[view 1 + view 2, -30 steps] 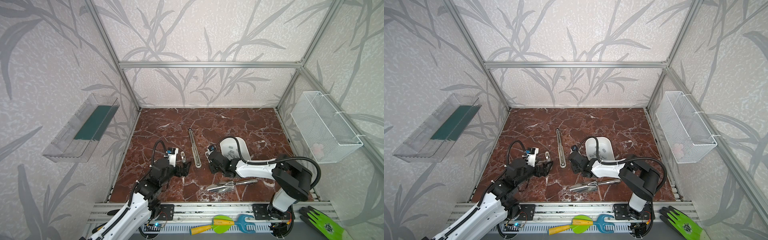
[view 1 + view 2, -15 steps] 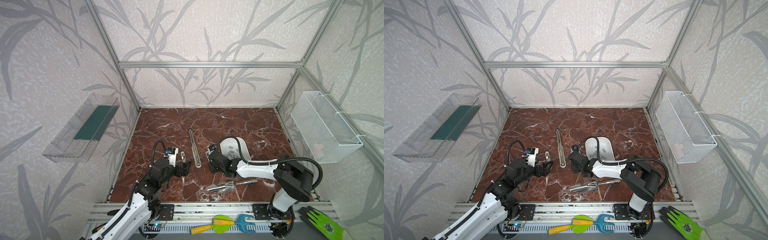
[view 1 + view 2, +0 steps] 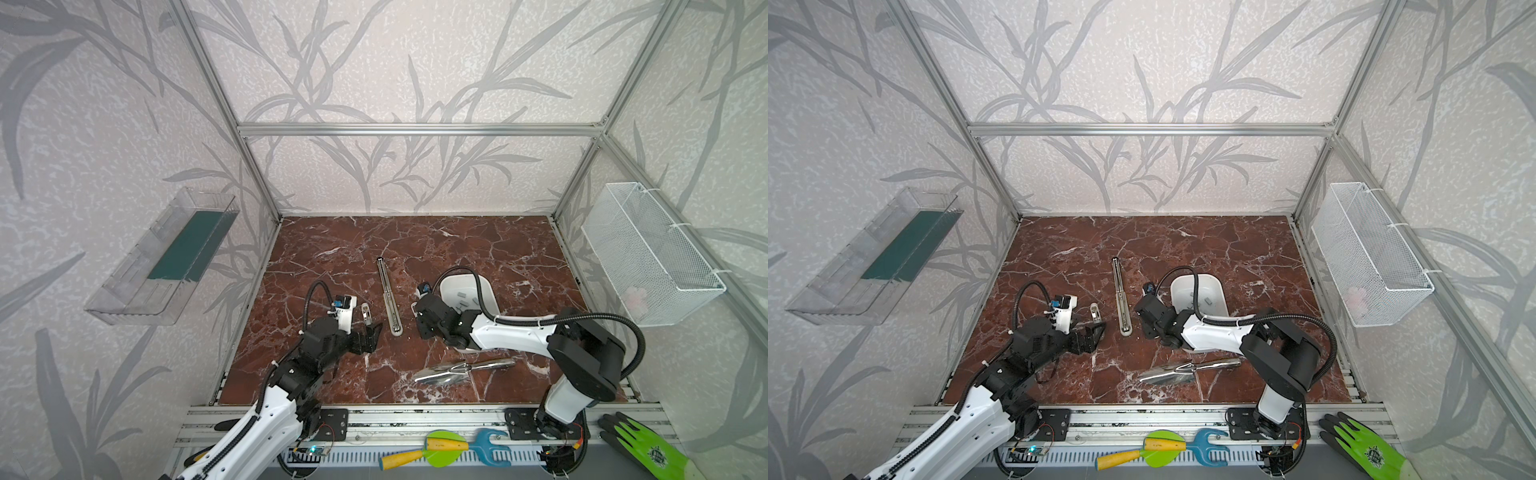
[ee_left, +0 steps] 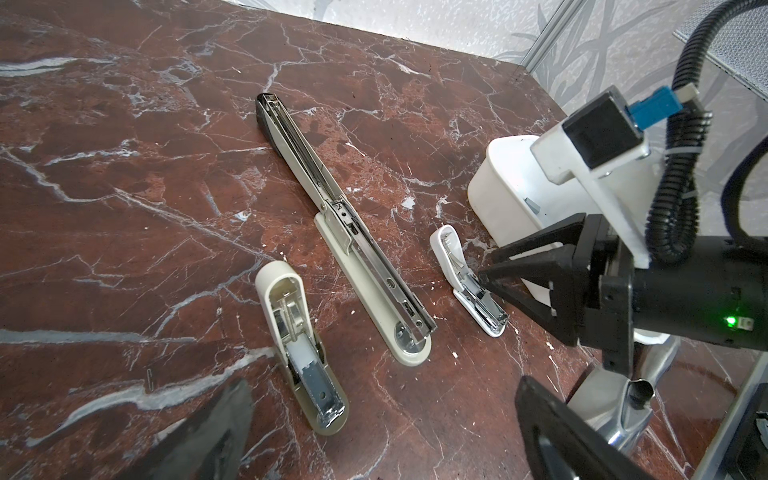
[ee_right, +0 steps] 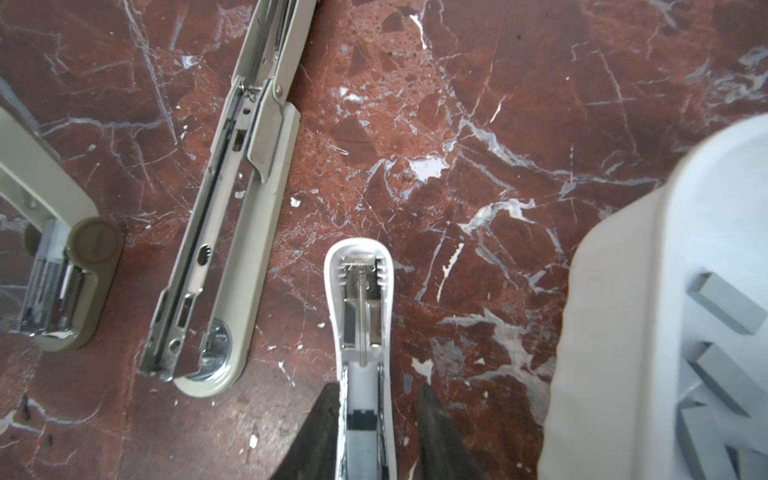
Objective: Load the staples into the stapler
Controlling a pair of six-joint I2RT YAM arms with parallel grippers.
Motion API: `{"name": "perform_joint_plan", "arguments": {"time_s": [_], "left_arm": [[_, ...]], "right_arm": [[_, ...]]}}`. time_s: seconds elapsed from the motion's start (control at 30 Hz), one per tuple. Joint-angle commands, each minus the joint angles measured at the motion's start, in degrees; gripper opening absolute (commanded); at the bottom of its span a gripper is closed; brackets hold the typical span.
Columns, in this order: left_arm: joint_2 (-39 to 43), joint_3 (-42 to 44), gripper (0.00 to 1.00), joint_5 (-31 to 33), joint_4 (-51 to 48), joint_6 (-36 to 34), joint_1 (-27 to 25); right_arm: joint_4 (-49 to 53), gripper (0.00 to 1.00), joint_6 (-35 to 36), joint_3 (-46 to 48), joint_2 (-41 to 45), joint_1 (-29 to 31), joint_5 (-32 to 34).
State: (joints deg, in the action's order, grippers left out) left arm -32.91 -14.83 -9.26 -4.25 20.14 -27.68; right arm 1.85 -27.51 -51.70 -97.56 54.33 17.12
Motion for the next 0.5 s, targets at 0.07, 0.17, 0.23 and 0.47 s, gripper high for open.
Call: {"name": "perform_joint_plan", "arguments": {"time_s": [0.07,0.17,0.23,0.47], "left_arm": [[0.4,0.6,0.99,0.6,1.0,0.3,0.1],[0.4,0.7,0.99,0.6,1.0,0.2,0.1],[0.4,0.7,0.99,0.7,1.0,0.2,0.1],[0.5,0.7,0.99,0.7,1.0,0.3,0.1]], "right_arm": [[2.1,0.29,-0.8,-0.9,-2.8,-0.4,0.9],[2.4,0.26,-1.2,-0.2,-2.7,-0.4,0.5],[2.2,0.25,-1.6,0.5,-2.4,-0.4,0.5],[1.8,0.23,-2.6,3.2,-0.5,-0.4,0.1]]}}
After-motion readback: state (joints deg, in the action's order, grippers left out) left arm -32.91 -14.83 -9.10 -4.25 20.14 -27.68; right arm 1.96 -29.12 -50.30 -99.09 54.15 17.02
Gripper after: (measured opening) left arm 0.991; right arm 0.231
